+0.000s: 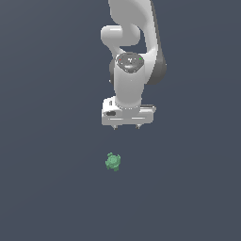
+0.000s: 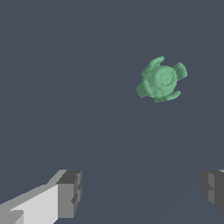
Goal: Pick up the object and move it to a goal position.
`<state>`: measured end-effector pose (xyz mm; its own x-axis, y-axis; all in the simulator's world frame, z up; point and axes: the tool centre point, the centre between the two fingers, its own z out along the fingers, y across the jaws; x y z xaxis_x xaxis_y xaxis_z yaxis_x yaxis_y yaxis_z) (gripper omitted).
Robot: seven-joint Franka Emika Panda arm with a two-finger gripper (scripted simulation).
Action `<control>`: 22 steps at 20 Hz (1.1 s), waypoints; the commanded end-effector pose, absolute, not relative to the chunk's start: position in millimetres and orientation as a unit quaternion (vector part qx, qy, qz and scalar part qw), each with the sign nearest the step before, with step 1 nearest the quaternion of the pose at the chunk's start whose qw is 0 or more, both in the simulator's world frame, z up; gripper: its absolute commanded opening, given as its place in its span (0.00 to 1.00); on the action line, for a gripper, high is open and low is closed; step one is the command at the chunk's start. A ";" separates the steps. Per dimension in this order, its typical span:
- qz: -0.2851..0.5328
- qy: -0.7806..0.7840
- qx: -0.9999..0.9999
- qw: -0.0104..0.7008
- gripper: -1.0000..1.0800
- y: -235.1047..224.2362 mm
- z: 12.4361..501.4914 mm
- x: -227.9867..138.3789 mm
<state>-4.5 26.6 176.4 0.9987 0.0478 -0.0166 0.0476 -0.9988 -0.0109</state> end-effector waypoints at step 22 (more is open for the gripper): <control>0.002 0.107 -0.994 0.002 0.96 -20.2 110.6 80.3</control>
